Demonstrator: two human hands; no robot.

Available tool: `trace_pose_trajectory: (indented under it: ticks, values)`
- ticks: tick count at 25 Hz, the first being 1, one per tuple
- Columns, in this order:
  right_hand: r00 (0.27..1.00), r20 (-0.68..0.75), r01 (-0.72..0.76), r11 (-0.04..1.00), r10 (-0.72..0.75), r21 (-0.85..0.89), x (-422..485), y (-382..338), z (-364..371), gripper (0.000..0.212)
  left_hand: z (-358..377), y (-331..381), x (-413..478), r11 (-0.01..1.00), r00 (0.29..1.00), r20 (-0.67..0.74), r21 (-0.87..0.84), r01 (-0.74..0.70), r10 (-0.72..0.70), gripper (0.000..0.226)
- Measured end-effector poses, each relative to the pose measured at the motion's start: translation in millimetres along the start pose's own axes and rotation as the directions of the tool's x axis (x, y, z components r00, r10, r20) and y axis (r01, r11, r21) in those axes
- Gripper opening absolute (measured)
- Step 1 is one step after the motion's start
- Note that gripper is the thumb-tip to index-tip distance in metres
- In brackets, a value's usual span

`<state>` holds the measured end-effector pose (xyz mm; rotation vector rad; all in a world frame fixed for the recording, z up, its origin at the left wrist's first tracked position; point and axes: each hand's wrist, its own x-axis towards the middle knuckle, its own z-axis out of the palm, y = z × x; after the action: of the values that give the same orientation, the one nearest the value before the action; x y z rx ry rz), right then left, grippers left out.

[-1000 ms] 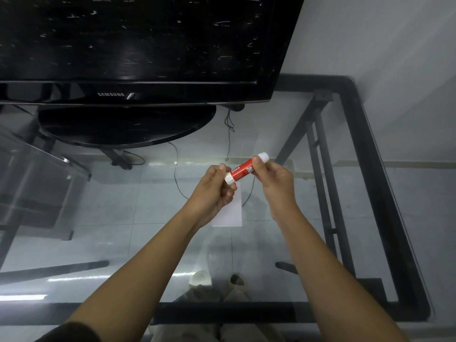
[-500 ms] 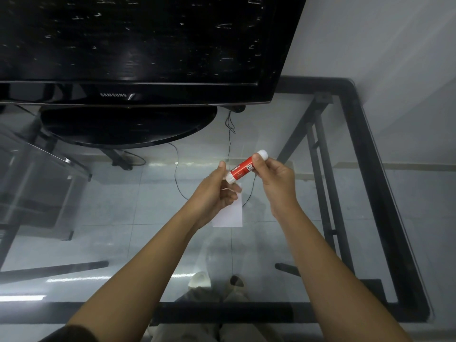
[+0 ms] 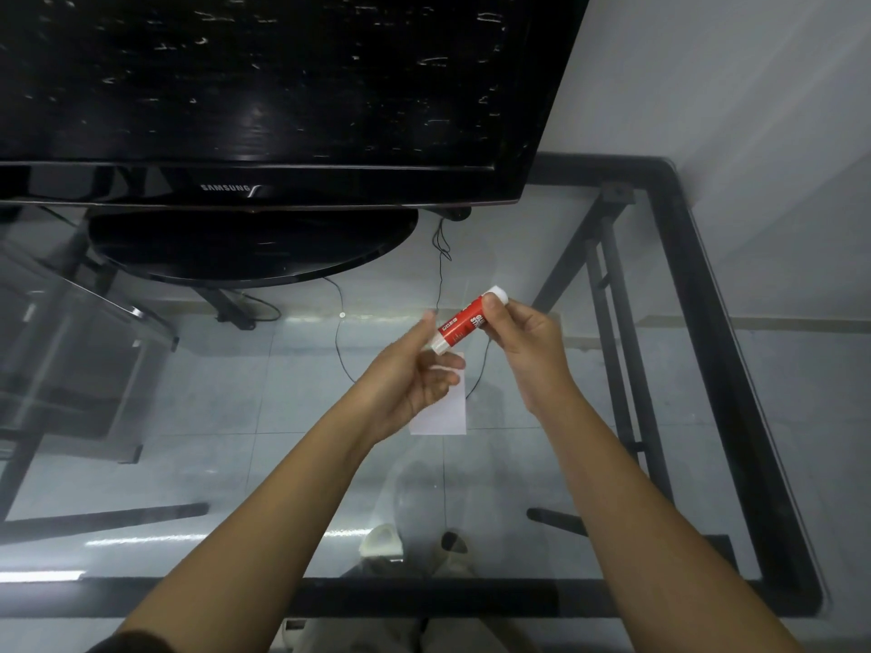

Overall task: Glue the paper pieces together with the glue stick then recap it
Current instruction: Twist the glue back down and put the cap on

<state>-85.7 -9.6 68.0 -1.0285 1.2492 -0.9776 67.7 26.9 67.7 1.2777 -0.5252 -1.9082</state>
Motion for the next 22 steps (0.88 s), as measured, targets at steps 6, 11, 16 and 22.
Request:
trace_pose_trajectory:
  ticks: [6,11,16,22]
  values:
    - [0.999,0.043,0.007,1.000,-0.008,0.022,1,-4,2,0.039,1,-4,-6,0.900,0.949,-0.068,0.342,-0.269,0.309,0.041]
    - [0.995,0.098,0.022,0.999,-0.025,0.030,3,-8,2,0.027,-2,19,-12,0.855,0.894,0.329,-0.320,0.408,-0.304,0.041]
    - [0.996,0.077,0.043,0.998,-0.046,0.045,4,-9,2,0.031,8,22,-18,0.960,0.969,0.027,-0.133,0.247,-0.246,0.059]
    - [0.998,-0.023,0.060,0.987,-0.064,-0.151,10,-4,1,0.034,7,5,-14,0.605,0.780,-0.097,0.692,-0.393,0.618,0.026]
